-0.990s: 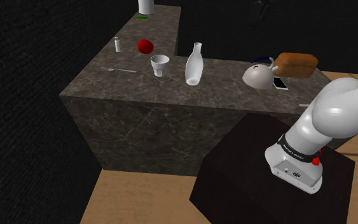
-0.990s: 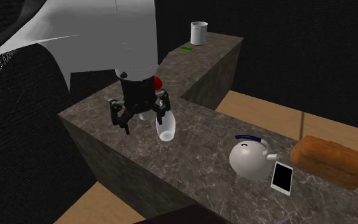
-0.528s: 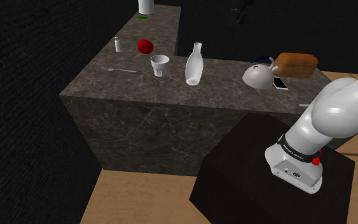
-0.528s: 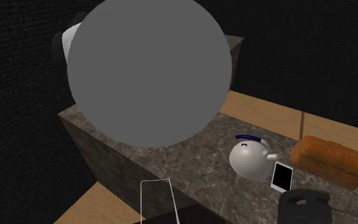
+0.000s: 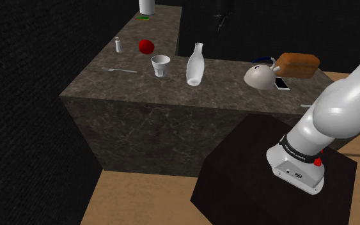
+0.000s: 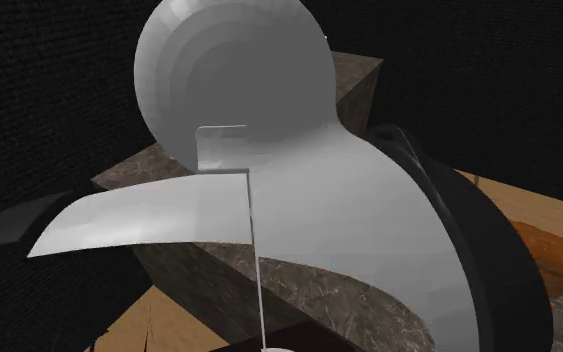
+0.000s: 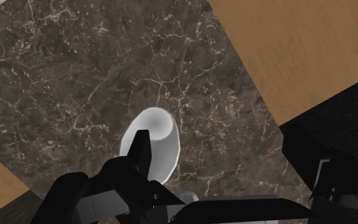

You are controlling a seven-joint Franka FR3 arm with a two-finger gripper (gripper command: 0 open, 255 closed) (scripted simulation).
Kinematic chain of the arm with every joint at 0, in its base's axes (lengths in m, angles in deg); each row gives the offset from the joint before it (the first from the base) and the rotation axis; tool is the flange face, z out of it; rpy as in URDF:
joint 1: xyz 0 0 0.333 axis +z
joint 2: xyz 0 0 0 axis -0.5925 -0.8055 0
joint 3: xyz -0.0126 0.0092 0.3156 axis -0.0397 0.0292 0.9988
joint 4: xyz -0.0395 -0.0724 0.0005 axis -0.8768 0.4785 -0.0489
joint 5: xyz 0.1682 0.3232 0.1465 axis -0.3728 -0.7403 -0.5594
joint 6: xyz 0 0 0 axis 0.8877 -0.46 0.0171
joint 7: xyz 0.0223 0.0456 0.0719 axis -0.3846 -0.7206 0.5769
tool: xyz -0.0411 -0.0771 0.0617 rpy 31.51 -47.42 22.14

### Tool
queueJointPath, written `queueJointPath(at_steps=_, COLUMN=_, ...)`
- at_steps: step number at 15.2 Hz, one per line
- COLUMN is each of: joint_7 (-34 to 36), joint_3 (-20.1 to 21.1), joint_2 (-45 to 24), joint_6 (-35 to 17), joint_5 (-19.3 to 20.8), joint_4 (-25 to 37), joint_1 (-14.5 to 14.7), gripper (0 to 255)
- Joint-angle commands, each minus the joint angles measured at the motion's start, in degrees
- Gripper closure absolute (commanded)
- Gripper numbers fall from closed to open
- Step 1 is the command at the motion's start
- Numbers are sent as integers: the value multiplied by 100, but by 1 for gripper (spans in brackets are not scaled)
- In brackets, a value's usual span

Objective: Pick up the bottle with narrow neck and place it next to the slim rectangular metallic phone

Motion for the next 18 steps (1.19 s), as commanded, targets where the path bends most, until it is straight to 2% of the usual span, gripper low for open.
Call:
queueJointPath(at_steps=1, joint_7=-86, joint_3=-45, joint_2=-467, joint_6=-119, joint_5=-31, joint_4=343, joint_1=-20, gripper=0)
queueJointPath(at_steps=7, joint_7=-343, joint_3=-138, joint_2=-1826, joint_6=-217, joint_5=-163, joint_4=1574, joint_1=-130, gripper=0)
queueJointPath(at_steps=12, joint_7=-520, joint_3=-162, joint_2=-3045, joint_6=-73, joint_5=-293, joint_4=2914, joint_1=-279, gripper=0)
queueJointPath(at_steps=18, joint_7=-532, joint_3=-155, joint_2=-3130, joint_6=-431, joint_5=-305, joint_4=2640, joint_1=-284, gripper=0)
